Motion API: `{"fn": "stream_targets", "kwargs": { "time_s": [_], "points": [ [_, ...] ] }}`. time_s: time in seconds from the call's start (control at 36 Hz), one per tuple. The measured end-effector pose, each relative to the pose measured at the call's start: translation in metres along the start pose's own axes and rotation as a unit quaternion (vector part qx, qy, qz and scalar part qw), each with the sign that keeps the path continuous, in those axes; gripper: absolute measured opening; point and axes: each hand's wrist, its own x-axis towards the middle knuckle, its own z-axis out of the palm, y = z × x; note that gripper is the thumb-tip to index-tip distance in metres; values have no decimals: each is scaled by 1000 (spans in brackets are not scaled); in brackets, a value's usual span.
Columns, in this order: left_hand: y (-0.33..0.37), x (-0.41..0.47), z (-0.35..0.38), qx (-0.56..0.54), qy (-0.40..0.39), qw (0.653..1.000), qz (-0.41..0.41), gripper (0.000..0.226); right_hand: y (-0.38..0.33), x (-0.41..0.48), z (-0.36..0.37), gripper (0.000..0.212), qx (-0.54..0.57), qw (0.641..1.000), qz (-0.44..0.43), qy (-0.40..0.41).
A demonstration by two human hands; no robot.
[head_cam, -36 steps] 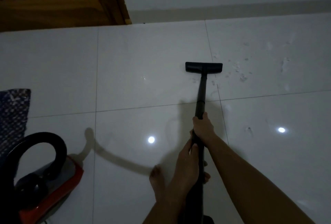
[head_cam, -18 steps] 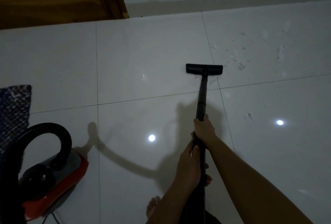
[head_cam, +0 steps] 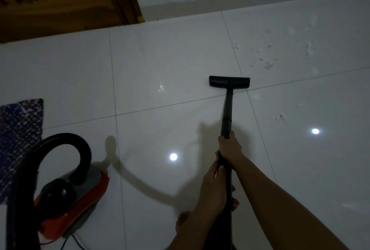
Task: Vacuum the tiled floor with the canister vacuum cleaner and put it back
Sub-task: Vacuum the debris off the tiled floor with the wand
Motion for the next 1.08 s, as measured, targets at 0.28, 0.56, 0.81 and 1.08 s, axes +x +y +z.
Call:
{"fn": "stream_targets", "kwargs": {
  "time_s": [0.28,0.56,0.81,1.08],
  "points": [
    [-16,-20,10,17,18,1000,5,39,19,-16,-3,56,2,1000,6,-1],
    [-42,-46,0,23,5,1000,-3,39,46,-44,9,55,18,1000,8,2],
    [-58,-67,-28,37,-18,999,-24,39,64,-67,36,53,47,998,12,25],
    [-84,-88,-61,90,-27,995,22,35,71,-99,66,52,46,998,7,44]
  ]
}}
